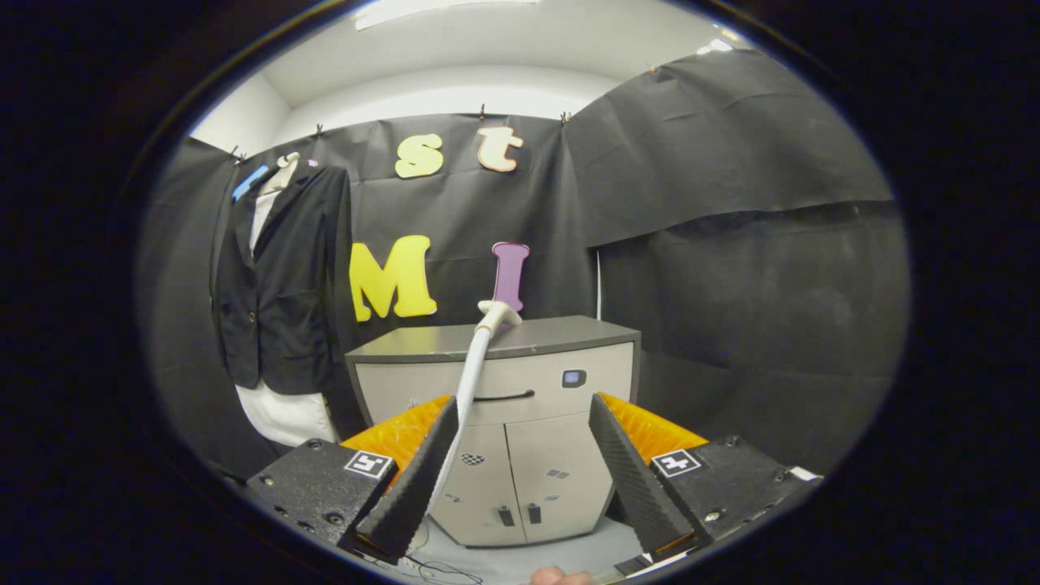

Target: Iron the clothes twice with a garment steamer, once on the left side and once on the right side.

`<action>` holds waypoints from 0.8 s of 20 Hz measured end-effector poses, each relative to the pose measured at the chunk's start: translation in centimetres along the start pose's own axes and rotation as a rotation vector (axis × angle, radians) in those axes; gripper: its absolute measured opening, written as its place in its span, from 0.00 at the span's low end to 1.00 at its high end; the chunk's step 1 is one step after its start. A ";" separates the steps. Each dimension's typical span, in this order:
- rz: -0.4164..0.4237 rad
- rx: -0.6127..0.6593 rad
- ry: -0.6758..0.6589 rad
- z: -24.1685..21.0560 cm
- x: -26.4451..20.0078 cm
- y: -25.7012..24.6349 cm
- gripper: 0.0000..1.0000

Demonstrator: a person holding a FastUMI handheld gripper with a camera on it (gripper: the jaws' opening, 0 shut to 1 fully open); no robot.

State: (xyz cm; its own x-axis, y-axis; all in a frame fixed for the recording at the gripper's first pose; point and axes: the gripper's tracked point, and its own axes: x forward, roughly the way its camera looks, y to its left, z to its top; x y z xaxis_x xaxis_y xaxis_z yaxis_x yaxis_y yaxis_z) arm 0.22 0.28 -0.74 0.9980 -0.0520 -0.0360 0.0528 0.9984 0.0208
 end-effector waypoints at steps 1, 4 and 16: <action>0.003 0.001 0.003 -0.1 0.1 0.6 1.00; 0.007 -0.015 0.001 0.0 0.5 2.6 1.00; 0.056 -0.066 -0.067 6.2 5.5 8.7 1.00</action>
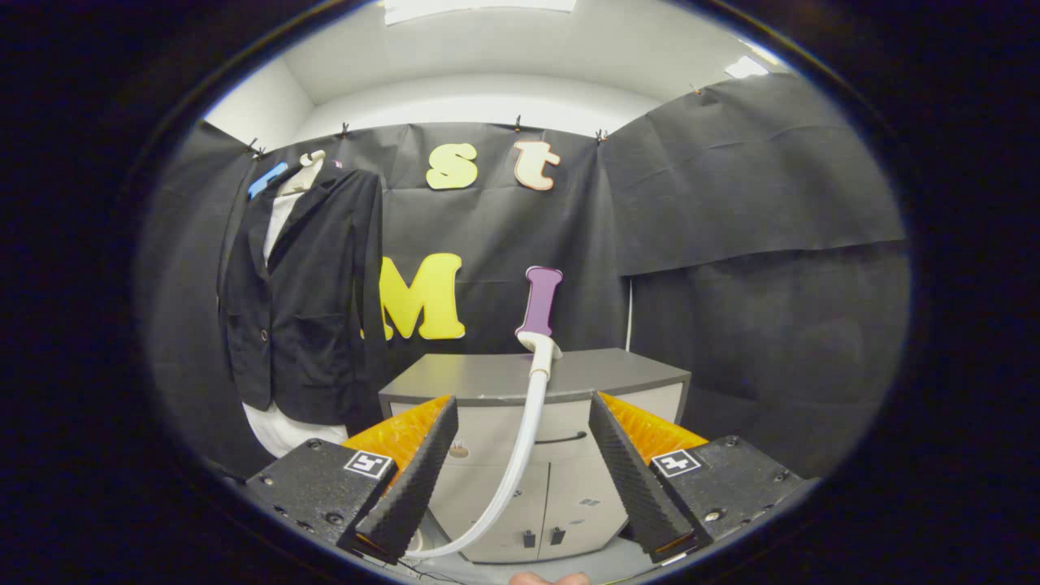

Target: Iron the clothes twice with a garment steamer, once on the left side and once on the right side.

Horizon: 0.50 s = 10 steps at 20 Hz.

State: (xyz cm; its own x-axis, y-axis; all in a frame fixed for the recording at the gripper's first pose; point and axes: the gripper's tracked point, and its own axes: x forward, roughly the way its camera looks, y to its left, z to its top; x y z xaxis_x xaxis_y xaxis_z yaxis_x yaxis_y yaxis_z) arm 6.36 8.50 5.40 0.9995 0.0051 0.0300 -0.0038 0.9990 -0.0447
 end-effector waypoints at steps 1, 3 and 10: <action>0.020 0.001 -0.006 0.9 1.2 0.1 1.00; 0.040 0.006 -0.030 2.8 3.7 -0.1 1.00; 0.089 0.022 0.014 6.5 15.6 -2.1 1.00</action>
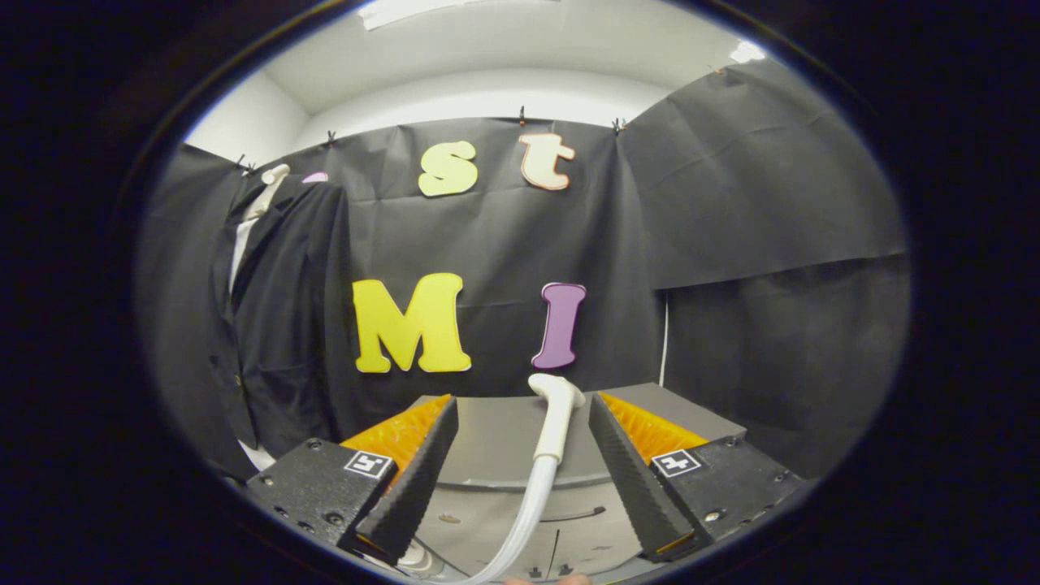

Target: Iron the clothes twice with a garment steamer, once on the left side and once on the right side.

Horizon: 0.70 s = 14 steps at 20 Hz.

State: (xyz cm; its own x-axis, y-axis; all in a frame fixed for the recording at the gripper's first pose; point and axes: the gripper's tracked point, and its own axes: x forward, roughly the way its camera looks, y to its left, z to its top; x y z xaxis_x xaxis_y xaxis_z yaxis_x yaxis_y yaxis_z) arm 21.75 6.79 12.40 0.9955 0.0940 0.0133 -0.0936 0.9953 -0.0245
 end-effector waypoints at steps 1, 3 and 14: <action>0.010 -0.003 0.011 0.2 1.5 -0.3 1.00; 0.037 -0.019 0.054 -0.1 4.0 -0.7 1.00; 0.068 0.113 0.503 -8.1 12.4 -3.1 1.00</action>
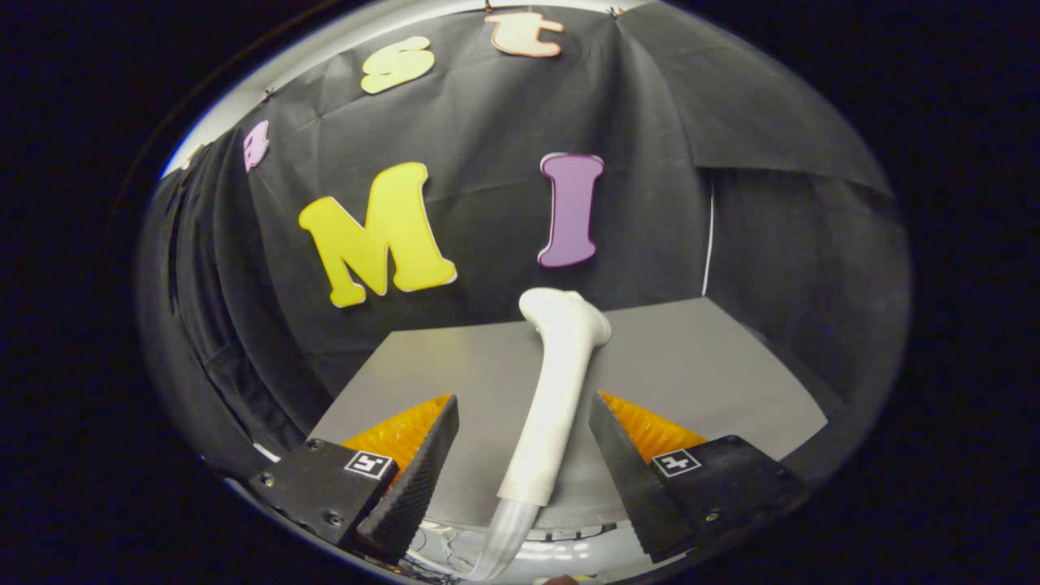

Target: Iron the clothes twice with a garment steamer, once on the left side and once on the right side.

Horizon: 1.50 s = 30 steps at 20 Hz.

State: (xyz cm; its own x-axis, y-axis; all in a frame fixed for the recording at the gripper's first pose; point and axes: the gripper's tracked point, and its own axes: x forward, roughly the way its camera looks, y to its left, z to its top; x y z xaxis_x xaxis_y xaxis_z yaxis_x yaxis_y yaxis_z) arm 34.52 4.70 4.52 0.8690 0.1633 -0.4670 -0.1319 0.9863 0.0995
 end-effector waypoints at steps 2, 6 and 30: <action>-0.013 -0.018 0.014 0.4 0.9 -0.5 1.00; -0.044 -0.018 0.092 -0.1 3.2 -0.9 1.00; -0.145 0.089 0.168 1.6 3.3 -1.3 0.37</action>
State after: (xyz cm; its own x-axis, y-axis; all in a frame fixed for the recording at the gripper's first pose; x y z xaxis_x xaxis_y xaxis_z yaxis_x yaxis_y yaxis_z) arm 38.37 3.93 4.28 0.7831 0.0295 -0.6211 0.0376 0.9948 0.0946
